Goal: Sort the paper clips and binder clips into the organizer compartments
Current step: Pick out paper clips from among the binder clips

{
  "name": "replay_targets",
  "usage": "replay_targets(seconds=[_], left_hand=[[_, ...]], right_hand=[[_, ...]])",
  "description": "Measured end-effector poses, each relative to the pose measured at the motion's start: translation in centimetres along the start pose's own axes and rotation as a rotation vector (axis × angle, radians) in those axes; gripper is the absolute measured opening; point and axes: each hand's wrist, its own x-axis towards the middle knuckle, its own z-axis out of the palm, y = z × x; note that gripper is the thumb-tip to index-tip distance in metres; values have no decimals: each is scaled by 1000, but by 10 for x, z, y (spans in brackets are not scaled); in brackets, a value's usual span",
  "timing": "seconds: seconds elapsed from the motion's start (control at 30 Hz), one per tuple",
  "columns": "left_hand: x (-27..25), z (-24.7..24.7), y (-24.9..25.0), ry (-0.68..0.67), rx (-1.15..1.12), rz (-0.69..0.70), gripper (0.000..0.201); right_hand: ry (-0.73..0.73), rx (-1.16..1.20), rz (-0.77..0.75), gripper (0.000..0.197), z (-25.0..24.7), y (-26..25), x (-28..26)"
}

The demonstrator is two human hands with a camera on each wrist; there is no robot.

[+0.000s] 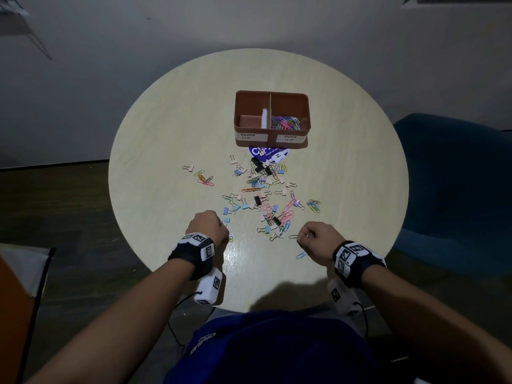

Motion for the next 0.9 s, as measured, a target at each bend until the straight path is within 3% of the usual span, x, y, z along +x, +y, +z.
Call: replay_targets(seconds=[0.23,0.47,0.67,0.9], left_hand=[[-1,-4,-16,67,-29,-15,27],[1,3,-29,47,3,65,19],[2,6,-39,64,-169,122,16],[8,3,-25,68,49,196,11]], right_hand=[[-13,18,-4,10,2,-1,4],[-37,-7,-8,11,5,-7,9],[-57,-28,-8,10,6,-13,14],[-81,-50,33,9,5,-13,15]])
